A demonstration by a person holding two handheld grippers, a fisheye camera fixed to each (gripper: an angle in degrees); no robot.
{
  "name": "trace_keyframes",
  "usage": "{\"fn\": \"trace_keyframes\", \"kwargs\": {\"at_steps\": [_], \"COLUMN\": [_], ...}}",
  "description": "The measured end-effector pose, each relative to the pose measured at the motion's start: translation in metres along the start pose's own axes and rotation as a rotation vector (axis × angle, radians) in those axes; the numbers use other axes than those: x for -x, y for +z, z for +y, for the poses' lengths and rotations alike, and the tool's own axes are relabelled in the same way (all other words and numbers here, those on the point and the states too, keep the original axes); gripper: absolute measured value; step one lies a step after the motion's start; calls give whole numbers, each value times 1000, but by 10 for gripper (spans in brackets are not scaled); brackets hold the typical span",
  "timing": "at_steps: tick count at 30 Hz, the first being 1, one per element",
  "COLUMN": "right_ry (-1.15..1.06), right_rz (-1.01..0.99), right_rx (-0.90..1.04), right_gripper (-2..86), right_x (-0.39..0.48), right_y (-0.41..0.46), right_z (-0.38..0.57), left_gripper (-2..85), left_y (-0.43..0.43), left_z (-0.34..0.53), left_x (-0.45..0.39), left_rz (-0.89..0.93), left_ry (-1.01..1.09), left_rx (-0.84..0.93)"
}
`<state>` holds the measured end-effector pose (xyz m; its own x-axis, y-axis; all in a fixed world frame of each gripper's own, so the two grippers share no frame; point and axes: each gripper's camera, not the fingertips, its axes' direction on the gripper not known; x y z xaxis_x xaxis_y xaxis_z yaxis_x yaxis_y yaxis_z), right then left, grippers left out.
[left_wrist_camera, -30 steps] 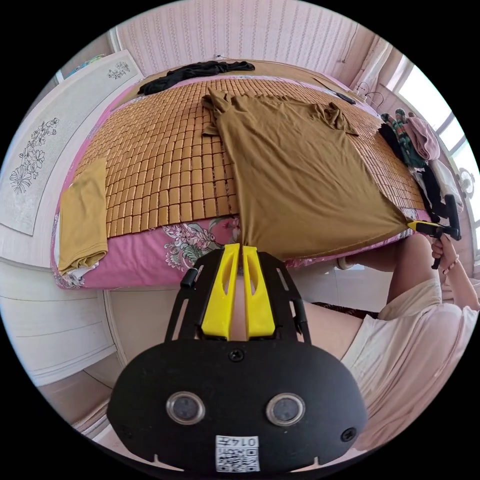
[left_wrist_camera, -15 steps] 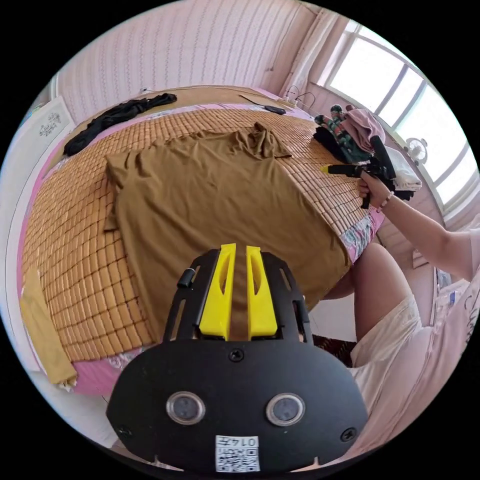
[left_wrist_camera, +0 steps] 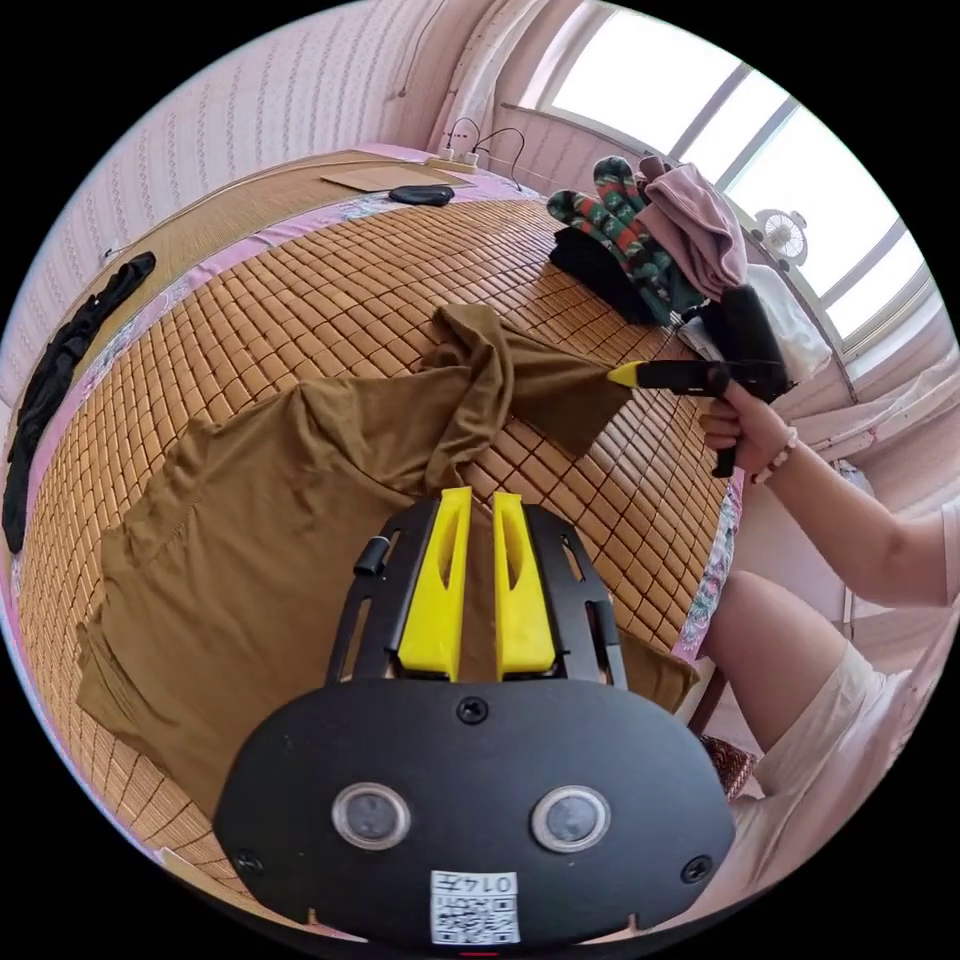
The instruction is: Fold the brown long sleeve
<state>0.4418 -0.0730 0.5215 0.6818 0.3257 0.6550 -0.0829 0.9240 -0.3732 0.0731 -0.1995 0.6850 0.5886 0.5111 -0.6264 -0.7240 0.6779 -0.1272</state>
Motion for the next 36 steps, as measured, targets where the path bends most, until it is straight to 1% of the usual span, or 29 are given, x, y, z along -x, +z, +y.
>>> {"fn": "trace_keyframes", "kwargs": {"at_steps": [2,4,8,10,13,16,18,19,20,22,23,25,27,30,32,35,36], "right_ry": [65,95,107,90,28,-17,-2,16,31,83,98,195,247,315,319,350,365], "right_rz": [89,275,464,635,817,921,901,870,865,872,862,768,722,704,696,710,681], "right_rx": [43,71,130,154,110,16,-31,-6,21,137,165,256,267,234,191,51,-13], "right_gripper": [-4,-2,0,-1,-2,-3,-3,-4,-4,-3,-3,2,10,36,44,54,61], "right_x": [-4,1,7,15,38,66,73,69,65,43,37,15,6,0,3,3,0], "right_y": [-38,-78,-105,-109,-111,-116,-118,-114,-110,-88,-82,-66,-63,-73,-84,-105,-111], "right_z": [28,55,66,61,55,63,71,78,82,105,112,136,152,168,171,169,167], "left_gripper": [46,46,50,52,55,53,41,24,15,-3,-5,-8,-9,-8,-6,1,4], "left_y": [7,23,54,78,109,134,152,163,162,170,171,170,176,176,169,155,153], "left_z": [-13,-34,-72,-99,-126,-143,-148,-149,-151,-158,-160,-162,-163,-167,-172,-188,-197], "left_x": [-5,-13,-28,-38,-54,-62,-65,-65,-65,-62,-62,-64,-63,-62,-66,-68,-64], "left_rz": [6,31,58,76,92,94,55,40,68,121,132,164,187,225,225,161,117], "left_ry": [10,34,99,138,199,228,247,267,273,243,244,272,276,250,277,304,293], "left_rx": [27,68,125,157,205,230,272,296,274,314,320,327,370,375,363,301,275]}}
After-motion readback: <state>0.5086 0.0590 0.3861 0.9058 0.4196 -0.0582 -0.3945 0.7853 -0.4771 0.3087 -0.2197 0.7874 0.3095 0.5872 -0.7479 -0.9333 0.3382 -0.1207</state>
